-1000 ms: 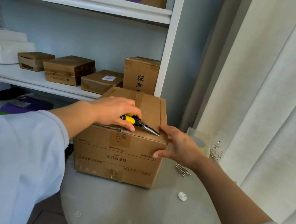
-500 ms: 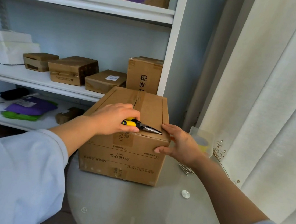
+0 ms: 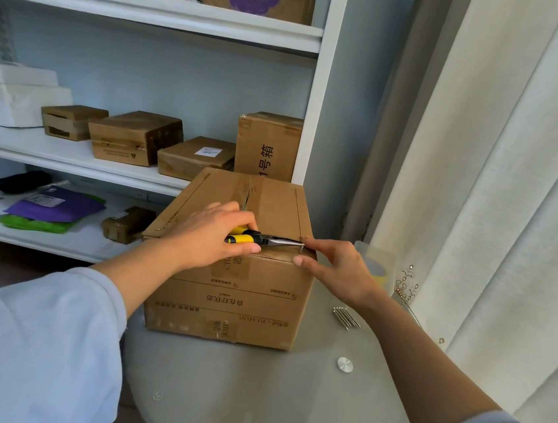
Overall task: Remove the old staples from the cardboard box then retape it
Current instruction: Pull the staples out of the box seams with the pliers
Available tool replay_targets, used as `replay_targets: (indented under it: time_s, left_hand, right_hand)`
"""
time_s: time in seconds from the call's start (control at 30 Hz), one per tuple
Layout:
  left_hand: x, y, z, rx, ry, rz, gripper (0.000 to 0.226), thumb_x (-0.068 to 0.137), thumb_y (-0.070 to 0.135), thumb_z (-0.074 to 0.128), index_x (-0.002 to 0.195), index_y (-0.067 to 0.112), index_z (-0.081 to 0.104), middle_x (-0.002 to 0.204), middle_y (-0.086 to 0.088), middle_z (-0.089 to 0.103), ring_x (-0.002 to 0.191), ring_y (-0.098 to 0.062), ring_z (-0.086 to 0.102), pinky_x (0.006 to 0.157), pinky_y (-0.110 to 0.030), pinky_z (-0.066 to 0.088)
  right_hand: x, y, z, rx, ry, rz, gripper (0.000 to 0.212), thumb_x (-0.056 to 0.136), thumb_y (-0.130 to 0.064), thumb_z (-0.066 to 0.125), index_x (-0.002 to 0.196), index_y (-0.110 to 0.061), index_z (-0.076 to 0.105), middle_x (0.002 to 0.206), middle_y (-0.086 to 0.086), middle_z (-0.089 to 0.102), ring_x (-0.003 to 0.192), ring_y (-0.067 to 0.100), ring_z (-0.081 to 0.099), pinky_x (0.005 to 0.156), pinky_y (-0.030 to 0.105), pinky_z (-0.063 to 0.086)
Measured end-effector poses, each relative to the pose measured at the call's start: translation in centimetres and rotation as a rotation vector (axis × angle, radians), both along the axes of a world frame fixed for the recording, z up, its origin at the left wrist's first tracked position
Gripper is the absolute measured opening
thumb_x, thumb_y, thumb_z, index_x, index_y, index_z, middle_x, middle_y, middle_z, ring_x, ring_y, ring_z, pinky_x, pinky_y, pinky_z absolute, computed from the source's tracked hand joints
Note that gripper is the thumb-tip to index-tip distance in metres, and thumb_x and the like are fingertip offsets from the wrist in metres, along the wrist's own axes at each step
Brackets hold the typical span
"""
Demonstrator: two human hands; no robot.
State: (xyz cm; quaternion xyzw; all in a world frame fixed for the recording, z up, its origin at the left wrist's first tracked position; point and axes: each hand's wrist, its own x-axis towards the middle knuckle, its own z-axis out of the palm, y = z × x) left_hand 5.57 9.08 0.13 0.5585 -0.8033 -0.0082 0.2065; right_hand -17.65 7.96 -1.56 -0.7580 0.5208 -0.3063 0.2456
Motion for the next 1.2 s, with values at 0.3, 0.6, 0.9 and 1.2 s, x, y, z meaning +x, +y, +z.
replay_targets:
  time_s: [0.3,0.6,0.9,1.2]
  left_hand:
    - [0.2,-0.1,0.5,0.059,0.013,-0.028,0.035,0.082,0.053,0.059,0.113,0.036,0.054,0.094,0.014,0.043,0.096,-0.007,0.041,0.071,-0.024,0.033]
    - [0.5,-0.7,0.9,0.105,0.01,-0.073,0.027,0.081,0.052,0.061,0.104,0.037,0.057,0.094,0.012,0.045,0.091,-0.006,0.042,0.071,-0.026,0.035]
    - [-0.1,-1.1,2.4,0.059,-0.299,-0.097,0.037,0.085,0.059,0.053,0.115,0.037,0.051,0.096,0.011,0.042,0.092,-0.007,0.042,0.062,-0.02,0.029]
    - [0.2,-2.0,2.3,0.026,-0.31,-0.111,0.031,0.086,0.06,0.048,0.108,0.038,0.051,0.096,0.012,0.046,0.092,-0.008,0.048,0.066,-0.022,0.03]
  right_hand:
    - [0.5,0.1,-0.5,0.023,-0.114,-0.046,0.056,0.085,-0.031,0.07,0.135,-0.015,0.053,0.137,0.0,0.056,0.129,0.018,0.047,0.109,0.036,0.037]
    - [0.3,-0.2,-0.4,0.038,-0.113,-0.032,0.056,0.085,-0.031,0.07,0.135,-0.015,0.053,0.137,-0.001,0.055,0.129,0.017,0.046,0.109,0.036,0.036]
    - [0.0,-0.6,-0.4,0.02,-0.075,-0.028,0.055,0.085,-0.032,0.07,0.134,-0.014,0.054,0.136,-0.001,0.056,0.129,0.016,0.047,0.106,0.032,0.036]
    - [-0.2,-1.1,-0.2,-0.005,-0.037,-0.006,0.053,0.083,-0.031,0.071,0.131,-0.013,0.057,0.133,-0.001,0.059,0.125,0.015,0.05,0.103,0.03,0.038]
